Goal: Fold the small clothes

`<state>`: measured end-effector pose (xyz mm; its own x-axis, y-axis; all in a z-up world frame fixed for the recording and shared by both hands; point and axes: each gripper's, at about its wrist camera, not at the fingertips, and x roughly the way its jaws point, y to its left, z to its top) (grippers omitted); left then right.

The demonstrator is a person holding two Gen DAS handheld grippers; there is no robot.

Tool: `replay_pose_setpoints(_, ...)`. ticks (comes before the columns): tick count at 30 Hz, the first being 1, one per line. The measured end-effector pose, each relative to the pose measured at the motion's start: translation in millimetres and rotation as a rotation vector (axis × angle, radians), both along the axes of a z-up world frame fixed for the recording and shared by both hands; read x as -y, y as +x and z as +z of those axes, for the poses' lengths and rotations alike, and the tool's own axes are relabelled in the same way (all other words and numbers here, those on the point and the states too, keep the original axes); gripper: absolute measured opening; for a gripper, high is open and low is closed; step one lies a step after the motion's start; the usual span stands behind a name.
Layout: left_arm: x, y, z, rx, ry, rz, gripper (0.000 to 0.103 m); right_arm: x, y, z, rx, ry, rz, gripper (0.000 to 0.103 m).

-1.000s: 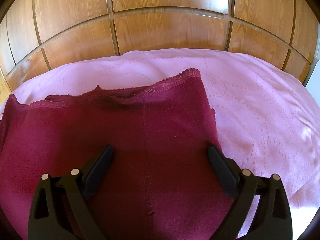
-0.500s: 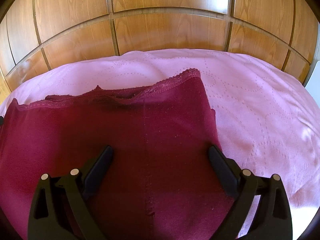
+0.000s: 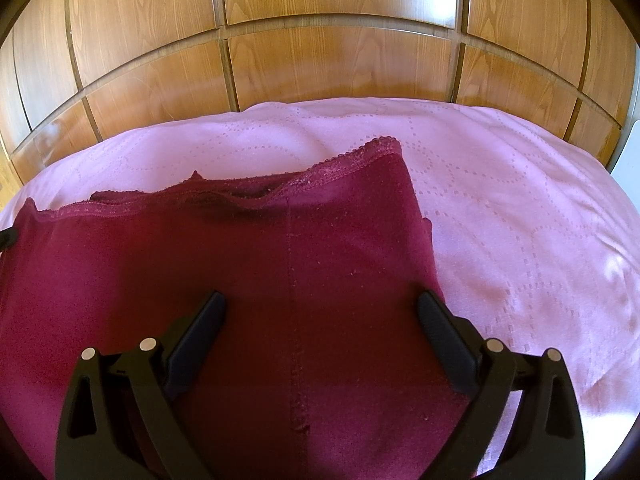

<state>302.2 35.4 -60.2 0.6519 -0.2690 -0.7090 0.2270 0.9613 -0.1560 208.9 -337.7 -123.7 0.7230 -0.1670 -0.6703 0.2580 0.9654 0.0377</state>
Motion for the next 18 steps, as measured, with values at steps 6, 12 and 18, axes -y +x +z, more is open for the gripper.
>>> replay_pose_setpoints(6, -3.3, 17.1, -11.6, -0.006, 0.011, 0.06, 0.007, -0.1, -0.3, -0.4, 0.001, 0.0, 0.001, 0.097)
replay_pose_setpoints(12, -24.1, 42.7, -42.2, -0.13, -0.046, 0.154, 0.011, 1.2, 1.6, 0.3, 0.004, 0.005, 0.004, 0.097)
replay_pose_setpoints(18, -28.5, 17.3, -19.0, -0.08, -0.017, 0.174, 0.027, 1.2, 1.9, -0.5, 0.008, 0.011, 0.003, 0.097)
